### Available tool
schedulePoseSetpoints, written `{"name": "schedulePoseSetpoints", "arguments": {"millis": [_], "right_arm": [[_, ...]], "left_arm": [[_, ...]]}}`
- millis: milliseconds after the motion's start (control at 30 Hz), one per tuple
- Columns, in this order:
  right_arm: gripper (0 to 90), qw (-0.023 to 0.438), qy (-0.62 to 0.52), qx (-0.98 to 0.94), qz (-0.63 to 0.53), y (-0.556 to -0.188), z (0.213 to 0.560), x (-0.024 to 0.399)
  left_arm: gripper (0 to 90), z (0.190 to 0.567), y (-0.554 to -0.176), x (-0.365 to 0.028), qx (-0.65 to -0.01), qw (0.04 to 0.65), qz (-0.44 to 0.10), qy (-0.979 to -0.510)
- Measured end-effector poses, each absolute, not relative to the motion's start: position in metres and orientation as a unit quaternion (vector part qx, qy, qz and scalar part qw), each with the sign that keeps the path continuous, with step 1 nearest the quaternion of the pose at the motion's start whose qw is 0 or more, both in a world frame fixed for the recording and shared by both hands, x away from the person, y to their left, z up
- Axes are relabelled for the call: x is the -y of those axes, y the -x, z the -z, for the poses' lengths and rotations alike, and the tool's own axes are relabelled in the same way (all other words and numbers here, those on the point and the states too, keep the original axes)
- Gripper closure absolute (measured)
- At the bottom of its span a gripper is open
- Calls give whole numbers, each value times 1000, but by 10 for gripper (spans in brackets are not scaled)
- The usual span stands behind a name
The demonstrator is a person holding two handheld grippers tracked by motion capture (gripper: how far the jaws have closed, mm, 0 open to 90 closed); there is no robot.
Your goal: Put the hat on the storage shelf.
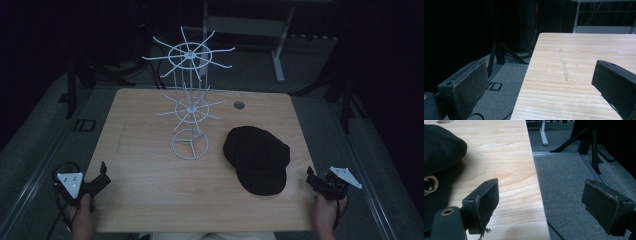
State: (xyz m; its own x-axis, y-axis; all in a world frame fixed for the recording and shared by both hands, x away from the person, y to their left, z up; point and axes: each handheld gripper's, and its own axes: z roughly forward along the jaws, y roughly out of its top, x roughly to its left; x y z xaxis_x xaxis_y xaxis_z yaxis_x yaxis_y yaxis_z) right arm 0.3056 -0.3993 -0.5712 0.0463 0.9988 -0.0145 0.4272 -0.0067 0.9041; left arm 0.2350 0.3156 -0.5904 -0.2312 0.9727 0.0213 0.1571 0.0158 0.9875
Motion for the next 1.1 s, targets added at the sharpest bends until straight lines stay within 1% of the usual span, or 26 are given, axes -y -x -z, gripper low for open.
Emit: {"name": "schedulePoseSetpoints", "arguments": {"millis": [233, 333, 433, 567, 800, 1100], "right_arm": [[138, 382, -608, -589, -371, -304, 571, 399], [138, 353, -614, -592, -385, -304, 566, 401], [138, 358, -605, -597, -387, -303, 560, 399], [138, 367, -585, -603, -400, -303, 541, 390], [142, 346, -548, -623, -439, -313, 503, 374], [136, 326, -501, -658, -458, -336, 468, 345]], "left_arm": [[13, 590, -235, -315, -591, 395, -516, -478], [13, 590, -235, -315, -591, 394, -516, -478], [13, 590, -235, -315, -591, 394, -517, -478], [13, 590, -235, -314, -591, 392, -518, -479], [13, 590, -235, -314, -590, 392, -518, -479], [13, 590, -236, -314, -589, 393, -517, -480]]}}
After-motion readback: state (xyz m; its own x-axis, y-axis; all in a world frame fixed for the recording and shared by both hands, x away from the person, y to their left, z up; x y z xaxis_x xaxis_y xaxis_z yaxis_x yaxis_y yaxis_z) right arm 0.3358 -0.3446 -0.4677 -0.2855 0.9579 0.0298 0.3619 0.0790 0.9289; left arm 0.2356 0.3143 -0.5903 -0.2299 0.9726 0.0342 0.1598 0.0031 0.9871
